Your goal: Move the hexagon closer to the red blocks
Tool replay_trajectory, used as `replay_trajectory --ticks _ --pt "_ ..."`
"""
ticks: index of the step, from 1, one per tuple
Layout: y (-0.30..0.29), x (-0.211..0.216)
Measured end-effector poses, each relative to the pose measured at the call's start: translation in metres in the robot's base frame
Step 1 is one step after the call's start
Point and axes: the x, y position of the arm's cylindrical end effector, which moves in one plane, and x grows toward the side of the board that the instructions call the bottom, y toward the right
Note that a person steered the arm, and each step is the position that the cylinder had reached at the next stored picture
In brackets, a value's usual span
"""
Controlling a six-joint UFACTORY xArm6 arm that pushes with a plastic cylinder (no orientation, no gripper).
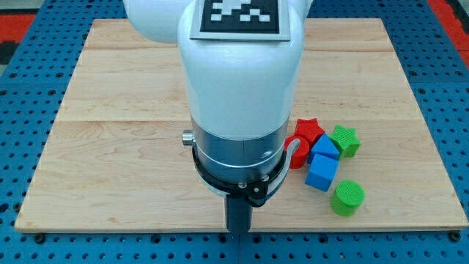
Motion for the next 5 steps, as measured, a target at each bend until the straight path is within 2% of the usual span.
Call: replay_trajectory --ticks 3,5 --pt "0.08 0.0" --pt "0.272 -0.005"
